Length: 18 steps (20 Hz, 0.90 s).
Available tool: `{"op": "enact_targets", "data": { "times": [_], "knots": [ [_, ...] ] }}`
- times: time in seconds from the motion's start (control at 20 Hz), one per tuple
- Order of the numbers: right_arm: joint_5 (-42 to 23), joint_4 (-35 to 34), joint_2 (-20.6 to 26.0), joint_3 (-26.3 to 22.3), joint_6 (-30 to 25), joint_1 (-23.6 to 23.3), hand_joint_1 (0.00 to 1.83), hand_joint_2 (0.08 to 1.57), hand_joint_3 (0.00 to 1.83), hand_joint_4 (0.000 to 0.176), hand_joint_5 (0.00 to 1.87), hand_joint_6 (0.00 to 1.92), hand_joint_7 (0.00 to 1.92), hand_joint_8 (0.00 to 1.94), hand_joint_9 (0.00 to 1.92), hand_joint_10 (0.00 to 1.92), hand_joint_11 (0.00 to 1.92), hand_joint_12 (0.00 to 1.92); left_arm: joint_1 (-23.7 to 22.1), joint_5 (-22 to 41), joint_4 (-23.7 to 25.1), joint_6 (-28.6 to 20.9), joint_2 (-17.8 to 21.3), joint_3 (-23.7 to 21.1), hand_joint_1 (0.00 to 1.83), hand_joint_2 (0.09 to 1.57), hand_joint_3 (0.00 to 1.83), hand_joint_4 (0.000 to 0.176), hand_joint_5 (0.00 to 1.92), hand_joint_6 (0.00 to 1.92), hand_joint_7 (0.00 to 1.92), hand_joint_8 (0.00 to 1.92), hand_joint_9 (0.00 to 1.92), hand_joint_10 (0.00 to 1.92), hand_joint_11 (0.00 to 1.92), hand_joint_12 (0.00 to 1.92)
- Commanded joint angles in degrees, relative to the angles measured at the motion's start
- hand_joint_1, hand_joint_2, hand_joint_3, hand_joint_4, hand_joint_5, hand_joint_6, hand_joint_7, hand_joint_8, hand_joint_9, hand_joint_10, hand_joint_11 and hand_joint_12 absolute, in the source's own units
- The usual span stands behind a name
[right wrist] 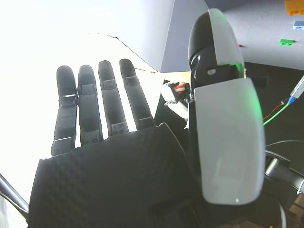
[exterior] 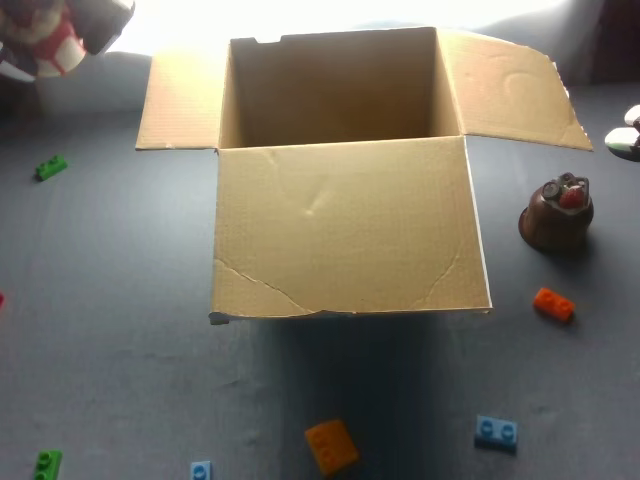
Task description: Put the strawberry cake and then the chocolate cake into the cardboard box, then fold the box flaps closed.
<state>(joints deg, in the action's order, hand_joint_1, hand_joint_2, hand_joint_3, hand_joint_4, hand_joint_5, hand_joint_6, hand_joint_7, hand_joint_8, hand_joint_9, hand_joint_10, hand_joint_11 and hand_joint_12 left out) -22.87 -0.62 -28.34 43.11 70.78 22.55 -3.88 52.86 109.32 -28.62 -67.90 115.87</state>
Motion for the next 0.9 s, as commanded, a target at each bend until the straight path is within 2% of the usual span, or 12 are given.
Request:
{"op": "enact_targets", "data": {
  "times": [0.0,0.1,0.2,0.3,0.45,0.6,0.75,0.8,0.85],
  "knots": [
    [-6.38,-0.43,0.57,0.22,0.33,-0.24,0.56,1.03,0.0,0.0,0.18,0.0,0.14,0.0,0.15,0.01,0.0,0.66,-1.32,-0.54,-3.29,0.07,0.89,-0.28,1.34,1.33,0.01,0.0,0.5,1.59,0.52,1.71,0.55,1.79,0.43,1.91],
    [-6.51,-0.43,0.57,0.23,0.33,-0.24,0.57,1.03,0.0,0.0,0.17,0.0,0.16,0.01,0.16,0.01,0.0,0.66,-2.81,0.79,-1.01,-0.75,1.4,-2.67,1.27,1.35,0.01,0.0,0.53,1.57,0.51,1.75,0.55,1.82,0.42,1.92],
    [-6.63,-0.43,0.57,0.23,0.31,-0.25,0.56,1.01,0.0,0.0,0.17,0.0,0.16,0.0,0.16,0.02,0.0,0.64,-3.76,1.74,0.58,-1.43,2.3,-5.98,1.26,1.36,0.01,0.0,0.48,1.63,0.51,1.77,0.53,1.83,0.4,1.92],
    [-6.7,-0.76,0.53,0.23,0.29,-0.25,0.6,1.02,0.0,0.0,0.18,0.01,0.15,0.0,0.16,0.01,0.0,0.64,-5.03,2.66,1.54,-2.7,2.76,-8.96,1.27,1.36,0.01,0.0,0.51,1.58,0.51,1.76,0.53,1.85,0.42,1.92],
    [-6.91,-3.17,0.54,0.27,0.3,-0.27,0.64,1.02,0.0,0.0,0.19,0.01,0.18,0.01,0.17,0.02,0.0,0.69,-7.7,2.68,2.98,-2.82,2.81,-11.25,1.27,1.36,0.0,0.0,0.5,1.58,0.53,1.73,0.55,1.84,0.45,1.92],
    [-7.1,-6.5,0.53,0.34,0.3,-0.34,0.53,1.03,0.0,0.0,0.17,0.0,0.17,0.0,0.17,0.02,0.0,0.71,-10.08,2.48,4.21,-2.82,2.8,-12.85,1.28,1.35,0.0,0.0,0.53,1.52,0.55,1.72,0.56,1.83,0.45,1.92],
    [-7.45,-7.37,0.46,0.51,0.3,-0.36,0.55,1.02,0.0,0.0,0.19,0.01,0.2,0.01,0.2,0.03,0.0,0.74,-10.99,2.02,4.66,-2.81,2.9,-15.75,1.27,1.36,0.0,0.0,0.49,1.6,0.53,1.74,0.54,1.84,0.44,1.92],
    [-7.45,-7.37,0.42,0.54,0.31,-0.36,0.57,1.02,0.0,0.0,0.2,0.01,0.21,0.01,0.21,0.03,0.0,0.74,-10.99,1.79,4.87,-2.81,2.98,-16.87,1.42,1.34,0.02,0.0,0.47,1.65,0.5,1.75,0.51,1.81,0.44,1.92],
    [-7.45,-7.36,0.35,0.58,0.31,-0.36,0.57,1.02,0.0,0.0,0.19,0.01,0.21,0.01,0.21,0.03,0.0,0.76,-10.8,1.5,5.16,-2.81,3.23,-18.98,1.45,1.33,0.02,0.0,0.49,1.61,0.5,1.76,0.51,1.81,0.44,1.92]
  ]
}}
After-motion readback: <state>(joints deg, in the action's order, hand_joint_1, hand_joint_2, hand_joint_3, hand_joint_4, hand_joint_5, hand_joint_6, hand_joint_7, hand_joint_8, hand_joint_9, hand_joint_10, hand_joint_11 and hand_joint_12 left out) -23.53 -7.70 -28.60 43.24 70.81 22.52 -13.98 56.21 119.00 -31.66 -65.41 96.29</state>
